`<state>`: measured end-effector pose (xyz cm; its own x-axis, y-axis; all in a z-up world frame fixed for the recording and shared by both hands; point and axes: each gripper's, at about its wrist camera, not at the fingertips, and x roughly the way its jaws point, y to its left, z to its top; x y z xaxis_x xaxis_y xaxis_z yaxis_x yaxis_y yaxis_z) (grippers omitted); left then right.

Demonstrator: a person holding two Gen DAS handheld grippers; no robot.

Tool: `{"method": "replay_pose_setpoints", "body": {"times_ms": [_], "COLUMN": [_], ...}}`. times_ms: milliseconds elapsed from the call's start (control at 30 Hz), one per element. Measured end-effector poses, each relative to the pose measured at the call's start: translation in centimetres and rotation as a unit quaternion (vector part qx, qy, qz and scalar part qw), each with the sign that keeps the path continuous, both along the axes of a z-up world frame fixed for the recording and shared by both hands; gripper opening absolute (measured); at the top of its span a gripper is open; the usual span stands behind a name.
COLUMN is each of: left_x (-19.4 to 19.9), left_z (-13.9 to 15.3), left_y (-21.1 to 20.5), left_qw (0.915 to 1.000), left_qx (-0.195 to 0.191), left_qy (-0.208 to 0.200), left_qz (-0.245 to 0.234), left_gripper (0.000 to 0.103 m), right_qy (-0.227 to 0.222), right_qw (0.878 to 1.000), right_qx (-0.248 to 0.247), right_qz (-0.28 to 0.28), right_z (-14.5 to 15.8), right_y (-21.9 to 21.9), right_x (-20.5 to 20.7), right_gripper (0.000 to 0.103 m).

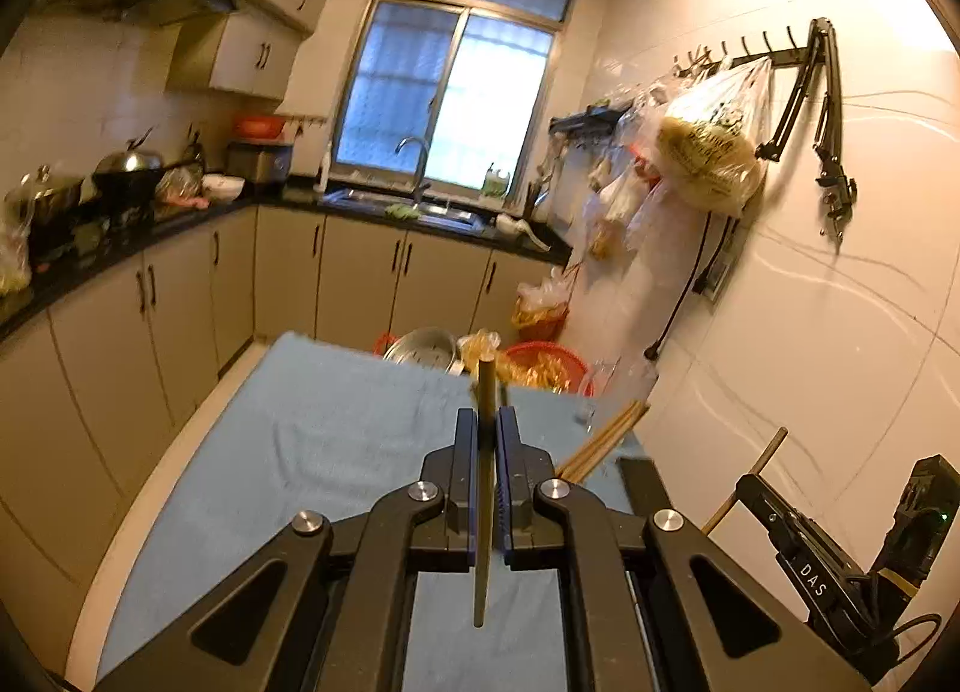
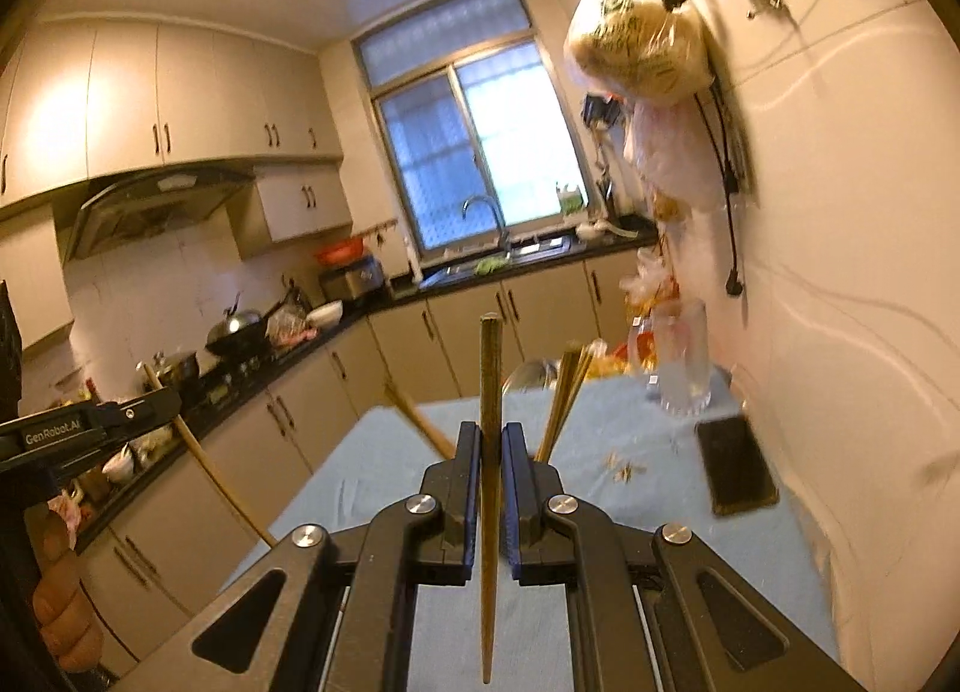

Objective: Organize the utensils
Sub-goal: 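Carry both held chopsticks to the black cup and lower them in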

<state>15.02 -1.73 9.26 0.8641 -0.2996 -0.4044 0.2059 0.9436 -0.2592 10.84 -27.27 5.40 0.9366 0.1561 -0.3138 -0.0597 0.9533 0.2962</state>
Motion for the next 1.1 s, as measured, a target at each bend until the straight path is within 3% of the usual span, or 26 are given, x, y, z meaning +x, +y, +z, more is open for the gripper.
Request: {"method": "replay_pose_setpoints", "body": {"times_ms": [200,433,667,1100], "left_x": [3.2,7.4,9.8,11.3], "left_z": [1.8,0.9,-1.1,-4.9], "left_y": [-1.8,-4.7,-6.5,-6.8], "left_qw": [0.9994,0.9992,0.9993,0.9995], "left_qx": [-0.017,-0.021,-0.010,-0.005], "left_qy": [-0.030,-0.032,-0.032,0.006], "left_qz": [-0.006,-0.011,-0.014,-0.031], "left_gripper": [0.006,0.006,0.006,0.006], "right_qy": [-0.039,-0.075,-0.071,-0.039], "right_qw": [0.999,0.996,0.996,0.997], "right_qx": [0.007,0.004,0.006,0.007], "right_qz": [-0.026,-0.053,-0.060,-0.059], "right_z": [2.4,3.3,1.5,-2.9], "right_y": [-0.9,-0.6,0.0,0.6], "right_x": [3.0,6.7,10.5,12.0], "right_gripper": [0.008,0.008,0.008,0.008]}}
